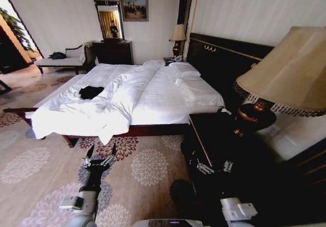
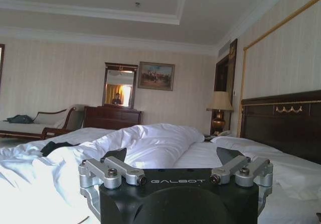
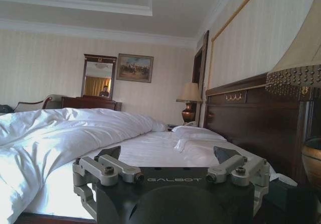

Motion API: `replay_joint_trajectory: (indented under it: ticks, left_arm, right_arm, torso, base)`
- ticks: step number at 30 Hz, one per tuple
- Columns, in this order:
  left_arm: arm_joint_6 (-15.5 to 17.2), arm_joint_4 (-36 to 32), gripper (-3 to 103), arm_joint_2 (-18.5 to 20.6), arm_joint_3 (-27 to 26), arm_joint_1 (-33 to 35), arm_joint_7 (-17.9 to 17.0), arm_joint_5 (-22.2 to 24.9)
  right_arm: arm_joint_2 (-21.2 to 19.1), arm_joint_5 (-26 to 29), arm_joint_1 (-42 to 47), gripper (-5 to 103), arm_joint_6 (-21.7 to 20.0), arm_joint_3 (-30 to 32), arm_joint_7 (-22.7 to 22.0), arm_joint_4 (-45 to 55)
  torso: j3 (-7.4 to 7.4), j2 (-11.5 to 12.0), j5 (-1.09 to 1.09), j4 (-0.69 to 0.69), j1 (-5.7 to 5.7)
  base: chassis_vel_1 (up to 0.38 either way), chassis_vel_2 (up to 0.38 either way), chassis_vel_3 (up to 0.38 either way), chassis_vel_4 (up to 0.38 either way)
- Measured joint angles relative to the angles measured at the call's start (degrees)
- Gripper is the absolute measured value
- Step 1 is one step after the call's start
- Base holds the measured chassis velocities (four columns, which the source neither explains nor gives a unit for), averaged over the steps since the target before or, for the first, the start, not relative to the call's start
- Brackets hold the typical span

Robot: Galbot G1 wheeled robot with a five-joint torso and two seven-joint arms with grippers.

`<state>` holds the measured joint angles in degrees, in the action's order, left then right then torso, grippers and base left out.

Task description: Fold the clothes on the bed.

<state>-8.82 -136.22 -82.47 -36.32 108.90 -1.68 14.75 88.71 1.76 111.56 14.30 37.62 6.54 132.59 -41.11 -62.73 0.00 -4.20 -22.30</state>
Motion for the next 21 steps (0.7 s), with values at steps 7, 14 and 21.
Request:
replay_joint_trajectory:
  ticks: [7,14,21]
  left_arm:
    - [0.16,0.18,100,0.13,0.17,0.08,0.0,-0.07]
    - [1.61,0.31,100,0.73,-0.46,-0.45,-0.29,0.04]
    - [3.02,0.7,100,1.74,-3.57,-1.61,-0.19,3.94]
  right_arm:
    - [0.34,-0.02,0.08,100,0.09,0.05,0.02,0.02]
    - [-0.17,0.61,-0.26,100,0.12,0.7,0.06,-0.28]
    - [-2.16,3.32,-1.62,100,-0.51,3.0,-0.28,-0.63]
  torso:
    - [0.0,0.0,0.0,0.0,0.0]
    - [0.0,0.0,0.0,0.0,0.0]
    - [0.0,0.0,0.0,0.0,0.0]
  base:
    - [-0.091,0.058,0.08,-0.075]
    - [-0.081,0.085,0.093,-0.083]
    - [-0.079,0.069,0.069,-0.081]
